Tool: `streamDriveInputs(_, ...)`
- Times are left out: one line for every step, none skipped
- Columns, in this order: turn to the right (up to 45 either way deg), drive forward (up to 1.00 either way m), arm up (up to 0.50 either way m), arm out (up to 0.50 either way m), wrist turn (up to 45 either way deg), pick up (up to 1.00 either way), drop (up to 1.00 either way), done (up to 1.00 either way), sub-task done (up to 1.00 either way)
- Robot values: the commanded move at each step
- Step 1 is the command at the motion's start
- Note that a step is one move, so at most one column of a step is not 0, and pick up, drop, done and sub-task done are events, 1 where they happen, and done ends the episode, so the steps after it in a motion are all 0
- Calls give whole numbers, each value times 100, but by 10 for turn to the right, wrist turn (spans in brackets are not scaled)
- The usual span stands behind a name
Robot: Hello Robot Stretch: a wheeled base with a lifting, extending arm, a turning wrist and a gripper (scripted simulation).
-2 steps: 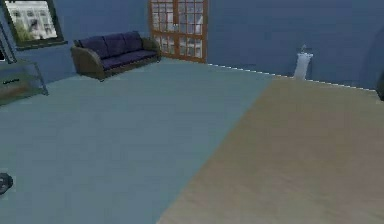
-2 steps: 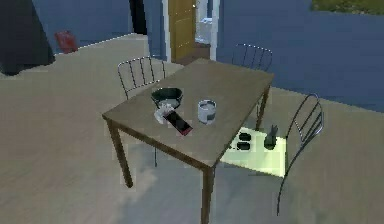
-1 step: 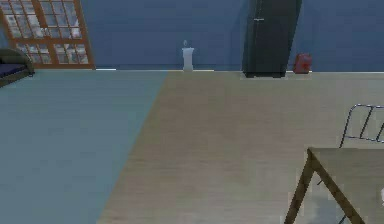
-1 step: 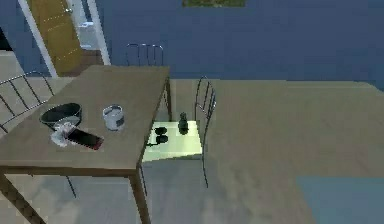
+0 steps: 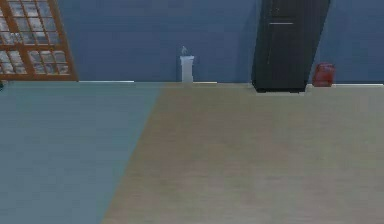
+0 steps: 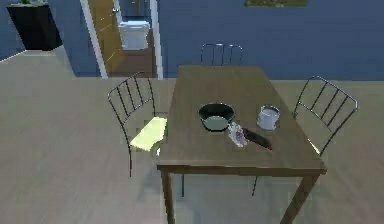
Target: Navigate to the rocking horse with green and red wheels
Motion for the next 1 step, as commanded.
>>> streamDriveInputs(390, 0, 0, 0, 0, 0, 0, 0, 0)
